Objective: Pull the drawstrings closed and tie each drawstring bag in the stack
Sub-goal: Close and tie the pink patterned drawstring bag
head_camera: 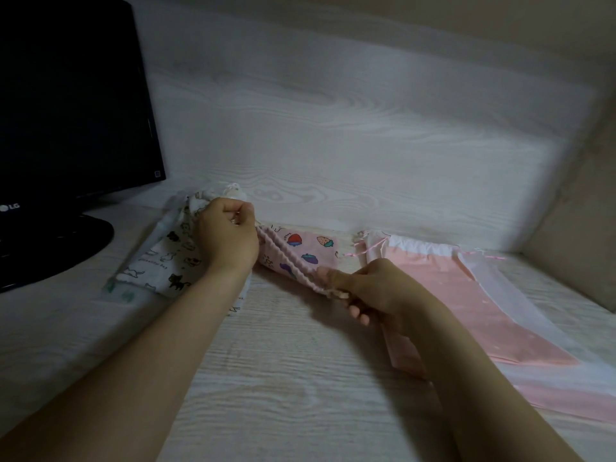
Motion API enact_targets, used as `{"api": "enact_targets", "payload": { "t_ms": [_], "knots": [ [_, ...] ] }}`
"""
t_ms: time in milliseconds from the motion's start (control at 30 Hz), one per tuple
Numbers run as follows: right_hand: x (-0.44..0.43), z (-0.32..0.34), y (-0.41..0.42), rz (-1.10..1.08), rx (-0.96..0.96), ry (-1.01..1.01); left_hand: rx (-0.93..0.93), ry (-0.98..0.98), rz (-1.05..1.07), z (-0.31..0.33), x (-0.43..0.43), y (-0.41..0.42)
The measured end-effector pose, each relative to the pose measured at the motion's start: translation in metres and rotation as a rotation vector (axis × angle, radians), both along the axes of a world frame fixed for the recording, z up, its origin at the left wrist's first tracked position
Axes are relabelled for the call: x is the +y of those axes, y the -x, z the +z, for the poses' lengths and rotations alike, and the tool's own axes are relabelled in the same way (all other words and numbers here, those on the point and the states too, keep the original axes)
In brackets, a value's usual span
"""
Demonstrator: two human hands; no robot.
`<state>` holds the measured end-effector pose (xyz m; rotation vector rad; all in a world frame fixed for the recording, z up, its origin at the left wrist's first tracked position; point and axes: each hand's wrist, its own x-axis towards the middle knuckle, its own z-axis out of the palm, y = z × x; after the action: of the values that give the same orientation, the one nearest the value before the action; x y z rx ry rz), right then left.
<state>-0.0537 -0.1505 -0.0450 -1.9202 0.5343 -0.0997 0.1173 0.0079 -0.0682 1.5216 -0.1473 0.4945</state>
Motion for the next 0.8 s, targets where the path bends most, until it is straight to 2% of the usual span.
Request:
{"api": "enact_targets", "payload": {
  "t_ms": [200,400,533,600,667,800],
  "knots": [
    [0.001,0.002,0.003,0.134,0.057,-0.072,-0.031,-0.069,0.038,0.004,0.001,0.007],
    [-0.001,-0.001,-0.001,0.079,0.054,-0.006,-0.079,-0.186,0.096,0.004,0.003,0.011],
    [-0.006,-0.002,-0.006,-0.012,-0.023,-0.057,-0.347,-0.478,0.118,-0.001,0.003,0.011],
    [-0.006,-0.003,-0.007,-0.019,-0.087,-0.149,-0.512,-0.618,-0.014,0.001,0.000,0.022],
    [-0.005,-0.003,-0.008,0.001,-0.141,-0.202,-0.594,-0.736,-0.206,0.003,-0.003,0.037],
    [-0.007,-0.002,-0.008,0.051,-0.240,-0.305,-0.545,-0.814,-0.574,0.003,-0.003,0.050]
  ]
}}
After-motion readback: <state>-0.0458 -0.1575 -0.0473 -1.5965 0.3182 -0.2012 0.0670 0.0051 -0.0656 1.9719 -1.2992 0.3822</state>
